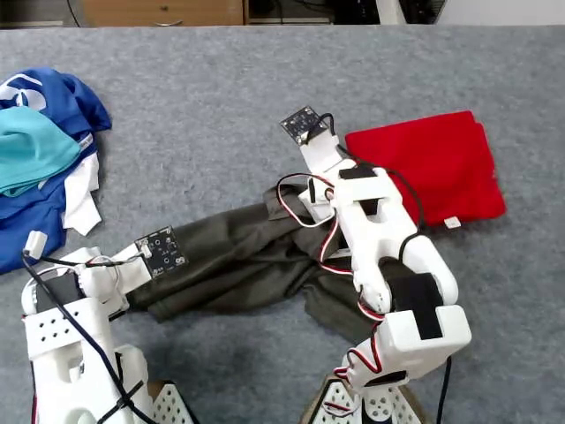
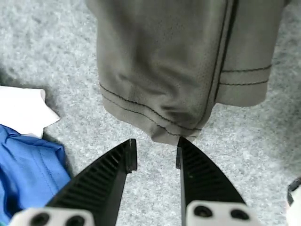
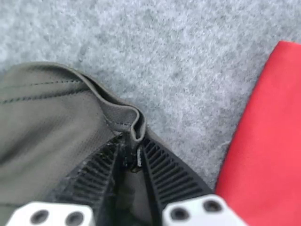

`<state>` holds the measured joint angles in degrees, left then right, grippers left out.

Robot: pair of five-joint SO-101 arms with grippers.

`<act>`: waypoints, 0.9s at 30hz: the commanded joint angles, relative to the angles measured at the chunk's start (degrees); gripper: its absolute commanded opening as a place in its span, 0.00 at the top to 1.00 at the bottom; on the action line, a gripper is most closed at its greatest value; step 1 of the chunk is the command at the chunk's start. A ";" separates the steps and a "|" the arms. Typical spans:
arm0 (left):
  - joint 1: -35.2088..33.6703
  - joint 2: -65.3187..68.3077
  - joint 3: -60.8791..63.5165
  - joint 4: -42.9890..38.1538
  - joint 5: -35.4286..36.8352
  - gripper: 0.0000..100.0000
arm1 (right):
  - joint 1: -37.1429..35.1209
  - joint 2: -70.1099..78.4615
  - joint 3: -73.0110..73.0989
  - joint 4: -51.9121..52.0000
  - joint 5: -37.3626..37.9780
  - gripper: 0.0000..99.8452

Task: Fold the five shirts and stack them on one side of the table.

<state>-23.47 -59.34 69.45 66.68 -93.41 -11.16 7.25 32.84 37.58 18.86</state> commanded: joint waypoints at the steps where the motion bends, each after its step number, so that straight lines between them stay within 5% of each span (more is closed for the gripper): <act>1: 0.44 -0.57 0.35 0.35 -13.54 0.85 | 0.13 -0.22 -2.95 0.44 -0.44 1.00; 27: 0.35 -0.13 7.12 0.26 -16.26 0.81 | 0.13 -0.22 -3.03 0.44 -0.44 1.00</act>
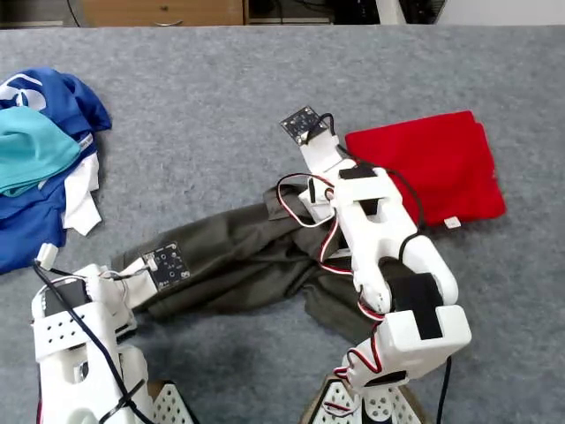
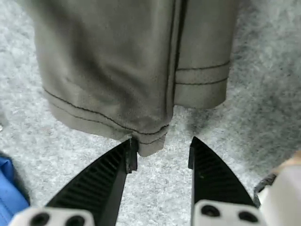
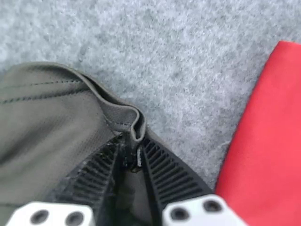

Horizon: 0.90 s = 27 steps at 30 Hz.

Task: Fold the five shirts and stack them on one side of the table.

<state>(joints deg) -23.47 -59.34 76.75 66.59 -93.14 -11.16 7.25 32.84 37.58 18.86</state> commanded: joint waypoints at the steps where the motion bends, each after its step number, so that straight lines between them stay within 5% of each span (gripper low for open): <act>1: 0.35 -0.22 -0.09 0.35 -16.53 0.81 | 0.13 -0.22 -3.03 0.44 -0.44 1.00; 10: 0.53 -0.04 0.26 0.26 -16.35 0.85 | 0.13 -0.22 -3.03 0.44 -0.53 1.00; 18: 6.59 -0.04 1.49 -0.09 -4.84 0.86 | 0.13 -0.22 -3.03 0.44 -0.53 1.00; 27: 8.79 -0.04 1.32 -0.18 -2.02 0.91 | 0.22 -0.31 -2.95 0.44 -0.53 1.00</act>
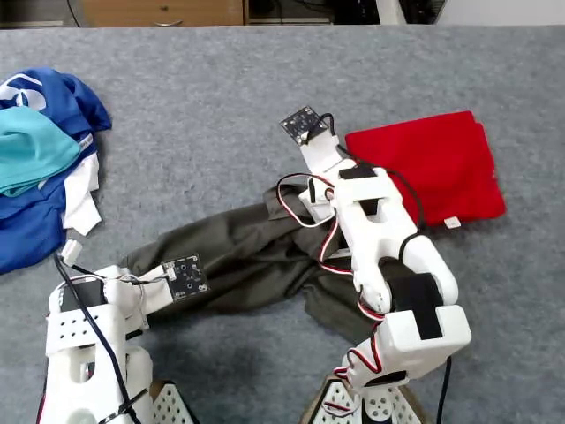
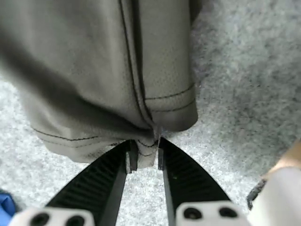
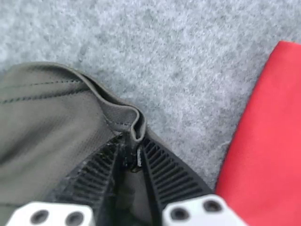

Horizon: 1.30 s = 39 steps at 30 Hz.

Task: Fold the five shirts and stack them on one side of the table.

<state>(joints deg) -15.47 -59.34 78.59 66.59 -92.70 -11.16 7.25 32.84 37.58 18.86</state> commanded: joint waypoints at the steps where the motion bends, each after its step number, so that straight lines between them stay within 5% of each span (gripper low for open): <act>1: 0.79 -0.04 -0.53 -0.18 -2.46 0.91 | 0.22 -0.31 -2.95 0.44 -0.53 1.00; 10: -3.96 0.04 0.26 -9.85 -3.87 0.92 | 0.22 -0.40 -2.86 0.44 -0.53 1.00; 24: -4.75 -0.31 -2.81 -2.02 -6.86 0.98 | 0.22 -0.40 -2.86 0.44 -0.53 1.00; 29: -7.30 -0.57 -11.60 -2.37 -1.67 0.98 | 0.22 -0.40 -3.47 0.70 -0.53 1.00; 34: -10.46 -0.04 -21.98 -1.58 10.02 0.98 | -0.13 -4.88 -13.67 18.46 -0.44 1.00; 39: -11.25 0.04 -40.35 11.08 23.12 0.98 | -0.13 -19.38 -32.75 29.54 -0.35 1.00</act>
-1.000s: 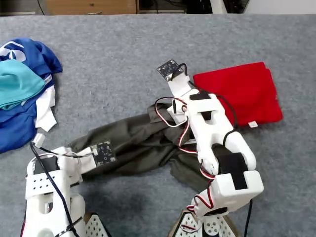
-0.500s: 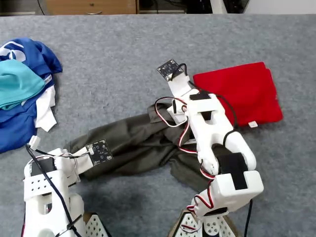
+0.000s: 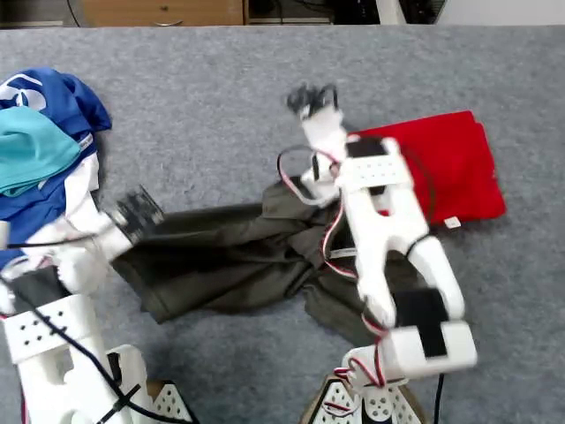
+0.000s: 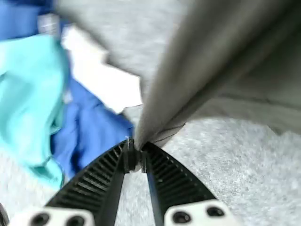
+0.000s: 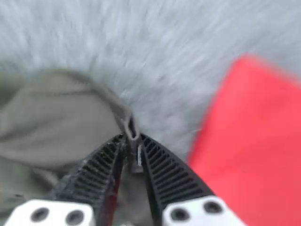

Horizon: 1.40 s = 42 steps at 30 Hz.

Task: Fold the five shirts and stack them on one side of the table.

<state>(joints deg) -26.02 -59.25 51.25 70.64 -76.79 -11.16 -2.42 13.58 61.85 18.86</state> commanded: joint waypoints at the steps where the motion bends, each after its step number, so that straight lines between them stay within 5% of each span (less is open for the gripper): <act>1: -0.44 -0.04 -17.32 10.11 10.29 0.98 | -0.13 -12.09 -17.89 6.68 -0.18 1.00; 11: 2.90 9.10 -55.82 26.46 39.47 0.98 | 1.54 -17.10 -64.04 11.96 -0.44 1.00; 17: -4.84 25.80 -81.85 30.24 54.86 0.98 | 1.63 -15.52 -80.40 5.36 -0.18 1.00; 30: -5.98 25.80 -97.76 30.24 66.81 0.98 | 1.63 -15.87 -87.96 0.26 -0.53 1.00; 42: -7.21 20.70 -107.08 30.15 70.77 0.98 | 1.71 -17.63 -88.04 9.49 2.55 1.00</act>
<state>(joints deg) -32.62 -38.07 -53.10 100.26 -6.46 -10.46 -19.91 -73.80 71.08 20.53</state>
